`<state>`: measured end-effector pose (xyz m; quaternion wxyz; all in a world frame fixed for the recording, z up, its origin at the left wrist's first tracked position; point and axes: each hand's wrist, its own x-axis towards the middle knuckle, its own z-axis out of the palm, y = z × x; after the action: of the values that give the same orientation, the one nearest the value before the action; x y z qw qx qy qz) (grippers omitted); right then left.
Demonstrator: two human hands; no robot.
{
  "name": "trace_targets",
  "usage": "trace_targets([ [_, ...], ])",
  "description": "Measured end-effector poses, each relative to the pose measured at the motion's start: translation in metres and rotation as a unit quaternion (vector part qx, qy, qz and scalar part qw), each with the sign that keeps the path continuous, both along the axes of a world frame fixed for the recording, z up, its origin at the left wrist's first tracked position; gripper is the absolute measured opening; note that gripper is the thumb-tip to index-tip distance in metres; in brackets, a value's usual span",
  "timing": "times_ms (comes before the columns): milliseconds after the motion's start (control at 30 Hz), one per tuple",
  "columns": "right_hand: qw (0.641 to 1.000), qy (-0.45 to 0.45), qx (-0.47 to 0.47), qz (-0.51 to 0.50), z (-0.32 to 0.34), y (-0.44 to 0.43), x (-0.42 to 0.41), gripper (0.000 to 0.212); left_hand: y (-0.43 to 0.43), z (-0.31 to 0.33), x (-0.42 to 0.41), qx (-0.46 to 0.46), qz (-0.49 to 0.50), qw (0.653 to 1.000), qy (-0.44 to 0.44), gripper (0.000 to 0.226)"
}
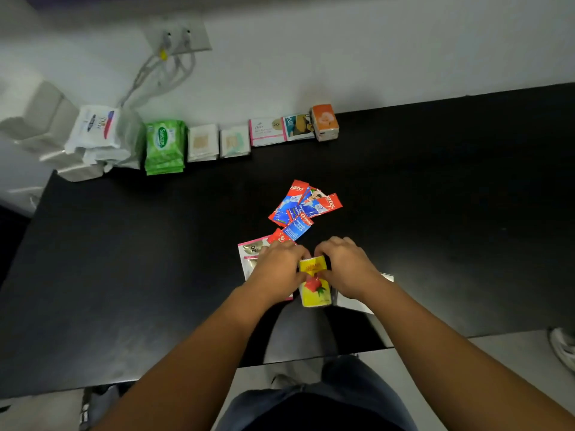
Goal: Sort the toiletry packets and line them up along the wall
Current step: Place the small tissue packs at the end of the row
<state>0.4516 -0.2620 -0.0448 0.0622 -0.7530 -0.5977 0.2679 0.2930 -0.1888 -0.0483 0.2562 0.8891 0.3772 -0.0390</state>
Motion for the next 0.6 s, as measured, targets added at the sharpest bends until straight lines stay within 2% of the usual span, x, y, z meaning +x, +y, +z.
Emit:
trace_targets([
  [100,0.992,0.088,0.066,-0.056,0.000,0.001,0.005,0.043,0.010,0.009,0.007,-0.069,0.054,0.992,-0.086,0.019],
  [167,0.972,0.181,0.092,-0.119,0.003,0.004,0.011,0.058,0.022,0.015,0.015,-0.112,0.108,0.977,-0.143,0.022],
  [200,0.960,0.222,0.093,-0.141,0.004,0.007,0.015,0.058,0.029,0.018,0.020,-0.130,0.135,0.967,-0.172,0.024],
  [333,0.929,0.311,0.111,-0.170,0.000,0.026,0.037,0.013,0.062,0.026,0.048,-0.148,0.213,0.919,-0.298,0.038],
  [400,0.903,0.357,0.126,-0.204,0.001,0.041,0.047,0.016,0.074,0.031,0.067,-0.145,0.258,0.893,-0.339,0.040],
  [500,0.852,0.428,0.148,-0.262,0.009,0.069,0.064,0.018,0.085,0.029,0.097,-0.140,0.321,0.866,-0.357,0.044],
  [533,0.835,0.451,0.149,-0.276,0.010,0.080,0.070,0.019,0.088,0.025,0.106,-0.136,0.336,0.861,-0.358,0.044],
  [600,0.826,0.463,0.147,-0.285,0.010,0.100,0.084,0.020,0.095,0.015,0.124,-0.105,0.353,0.861,-0.350,0.038],
])
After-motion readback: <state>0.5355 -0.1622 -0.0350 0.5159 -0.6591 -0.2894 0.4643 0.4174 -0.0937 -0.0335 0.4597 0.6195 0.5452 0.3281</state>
